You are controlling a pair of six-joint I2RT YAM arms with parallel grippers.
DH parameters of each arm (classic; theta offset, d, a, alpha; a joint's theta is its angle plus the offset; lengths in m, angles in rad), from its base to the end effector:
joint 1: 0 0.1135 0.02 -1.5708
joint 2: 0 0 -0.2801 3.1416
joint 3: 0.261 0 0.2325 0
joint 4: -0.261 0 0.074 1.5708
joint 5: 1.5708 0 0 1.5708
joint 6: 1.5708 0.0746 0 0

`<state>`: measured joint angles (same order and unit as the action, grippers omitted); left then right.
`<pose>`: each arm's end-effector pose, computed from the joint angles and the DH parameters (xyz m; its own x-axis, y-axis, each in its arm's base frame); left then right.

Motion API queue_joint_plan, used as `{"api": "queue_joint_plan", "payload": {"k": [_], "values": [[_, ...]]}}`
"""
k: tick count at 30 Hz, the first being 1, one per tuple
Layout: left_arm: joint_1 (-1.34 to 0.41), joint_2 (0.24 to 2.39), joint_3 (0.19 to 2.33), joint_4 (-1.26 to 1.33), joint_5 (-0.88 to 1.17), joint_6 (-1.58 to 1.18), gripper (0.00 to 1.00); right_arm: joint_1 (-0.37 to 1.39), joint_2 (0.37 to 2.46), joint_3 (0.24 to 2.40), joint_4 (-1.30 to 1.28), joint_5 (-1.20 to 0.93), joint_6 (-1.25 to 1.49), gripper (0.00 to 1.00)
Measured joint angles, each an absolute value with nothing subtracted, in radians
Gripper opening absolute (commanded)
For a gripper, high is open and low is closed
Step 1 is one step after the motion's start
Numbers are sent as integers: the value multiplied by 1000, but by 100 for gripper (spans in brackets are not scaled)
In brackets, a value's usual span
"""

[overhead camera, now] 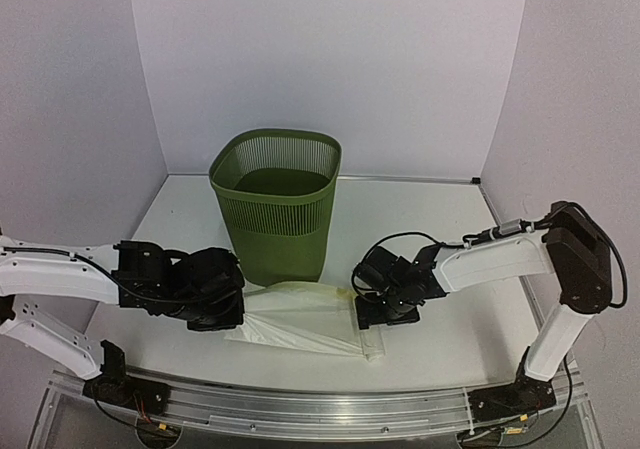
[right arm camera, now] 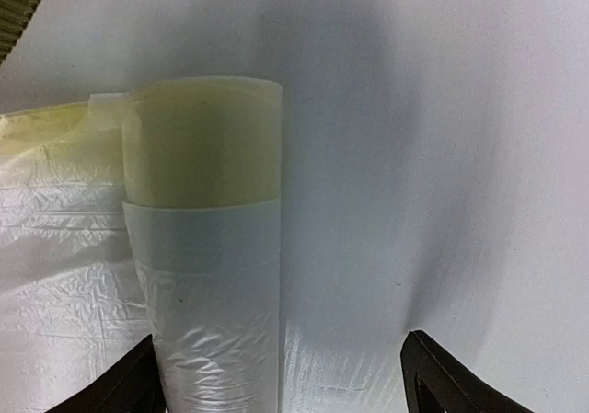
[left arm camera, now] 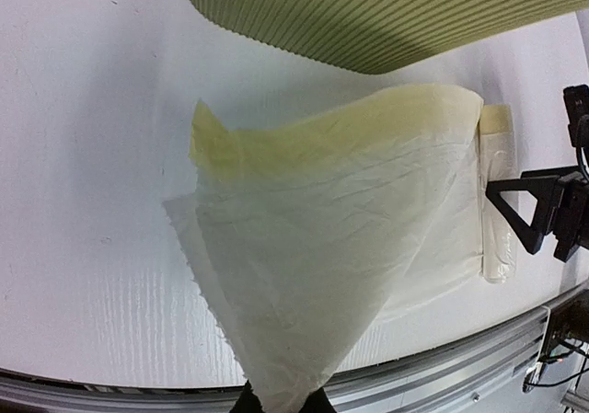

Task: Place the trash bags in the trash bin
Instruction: Unfold the trash bag at the center of the board.

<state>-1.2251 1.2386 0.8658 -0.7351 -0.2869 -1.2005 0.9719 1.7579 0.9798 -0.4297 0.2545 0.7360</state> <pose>0.0960 -0.2043 0.2221 -0.9110 -0.1091 -0.3976 0.0284 0.9454 -0.3246 0.1994 0.2588 0.1371 -0.8934 -0.1564 -0.4212 -0.2013 0.9774 0.0639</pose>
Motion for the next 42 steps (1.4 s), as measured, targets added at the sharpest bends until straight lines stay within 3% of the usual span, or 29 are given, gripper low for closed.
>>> {"api": "queue_joint_plan", "payload": {"k": [13, 24, 30, 42], "values": [[-1214, 1154, 708, -811, -366, -1369, 0, 942, 1645, 934, -482, 324, 773, 87], [-1182, 1308, 697, -759, -350, -1358, 0, 938, 1651, 1027, -533, 262, 720, 92], [-1178, 1326, 729, -767, -353, -1359, 0, 959, 1761, 1166, -496, 226, 660, 92], [-1118, 1270, 761, -919, -419, -1410, 0, 963, 1877, 1168, -519, 234, 616, 93]]}}
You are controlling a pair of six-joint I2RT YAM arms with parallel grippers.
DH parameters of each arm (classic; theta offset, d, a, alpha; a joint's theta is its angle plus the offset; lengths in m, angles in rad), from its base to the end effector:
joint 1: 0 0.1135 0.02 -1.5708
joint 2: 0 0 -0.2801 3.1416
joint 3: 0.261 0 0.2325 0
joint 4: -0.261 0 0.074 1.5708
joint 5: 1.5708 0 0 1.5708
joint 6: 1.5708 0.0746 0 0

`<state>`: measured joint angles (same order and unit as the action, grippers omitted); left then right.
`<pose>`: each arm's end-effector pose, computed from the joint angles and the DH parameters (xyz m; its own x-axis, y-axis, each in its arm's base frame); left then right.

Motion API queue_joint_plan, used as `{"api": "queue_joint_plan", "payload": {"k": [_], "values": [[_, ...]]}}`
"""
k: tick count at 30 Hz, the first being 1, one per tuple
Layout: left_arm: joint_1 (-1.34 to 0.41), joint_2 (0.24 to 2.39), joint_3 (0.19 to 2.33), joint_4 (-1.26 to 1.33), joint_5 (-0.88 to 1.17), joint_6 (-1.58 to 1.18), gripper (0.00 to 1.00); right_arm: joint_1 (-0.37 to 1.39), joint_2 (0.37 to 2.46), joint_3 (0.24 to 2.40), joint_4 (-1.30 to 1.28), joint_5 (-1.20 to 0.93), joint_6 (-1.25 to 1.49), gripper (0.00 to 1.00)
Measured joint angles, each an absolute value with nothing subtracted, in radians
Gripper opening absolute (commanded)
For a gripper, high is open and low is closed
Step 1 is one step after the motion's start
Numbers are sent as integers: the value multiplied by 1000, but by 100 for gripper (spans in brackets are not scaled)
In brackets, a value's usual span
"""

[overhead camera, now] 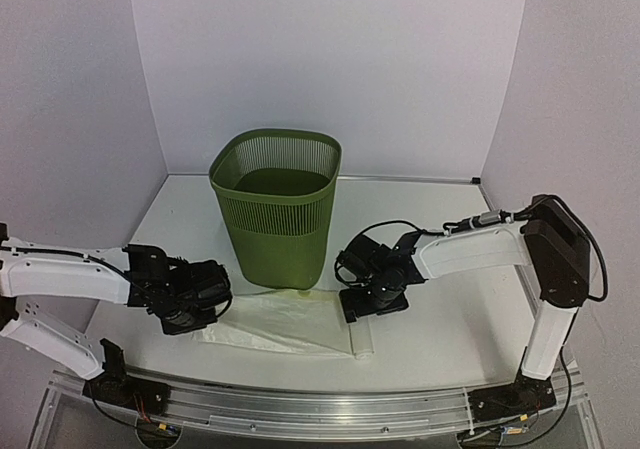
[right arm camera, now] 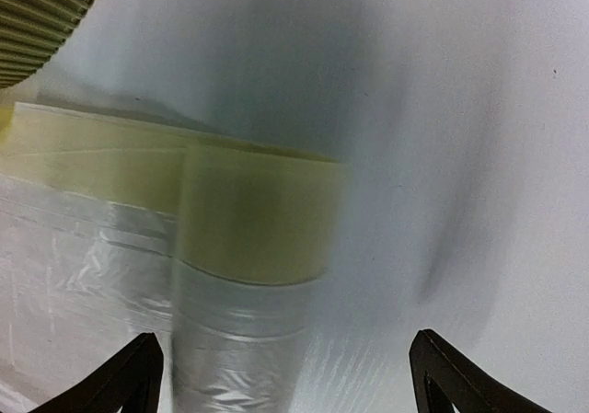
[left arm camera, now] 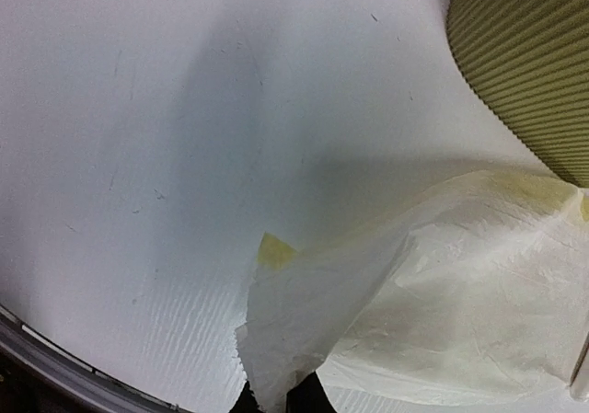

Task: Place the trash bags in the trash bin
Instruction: Unfold the trash bag at the center of the board.

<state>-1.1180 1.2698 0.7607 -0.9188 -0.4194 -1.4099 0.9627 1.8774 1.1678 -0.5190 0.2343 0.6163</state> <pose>0.1072 -0.1509 0.1832 -0.8550 -0.3033 -0.4207 -0.2999 0.9509 -0.0760 0.2217 0.2882 0.1416 -0.8749 -0.2727 -0.4002 -0.3040 0.9525 0.0155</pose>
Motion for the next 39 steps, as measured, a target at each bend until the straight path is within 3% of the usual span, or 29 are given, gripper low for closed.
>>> {"api": "queue_joint_plan", "payload": {"k": [12, 24, 33, 39], "values": [[-1058, 1113, 766, -972, -445, -1418, 0, 949, 1770, 1041, -468, 267, 680, 94], [-1043, 1105, 765, -1008, -476, -1378, 0, 738, 1539, 847, -628, 322, 758, 93], [-1043, 1107, 764, -984, -475, -1333, 0, 749, 1478, 989, -643, 232, 687, 94], [-1043, 1107, 763, -975, -474, -1333, 0, 847, 1662, 1117, -601, 181, 629, 90]]}}
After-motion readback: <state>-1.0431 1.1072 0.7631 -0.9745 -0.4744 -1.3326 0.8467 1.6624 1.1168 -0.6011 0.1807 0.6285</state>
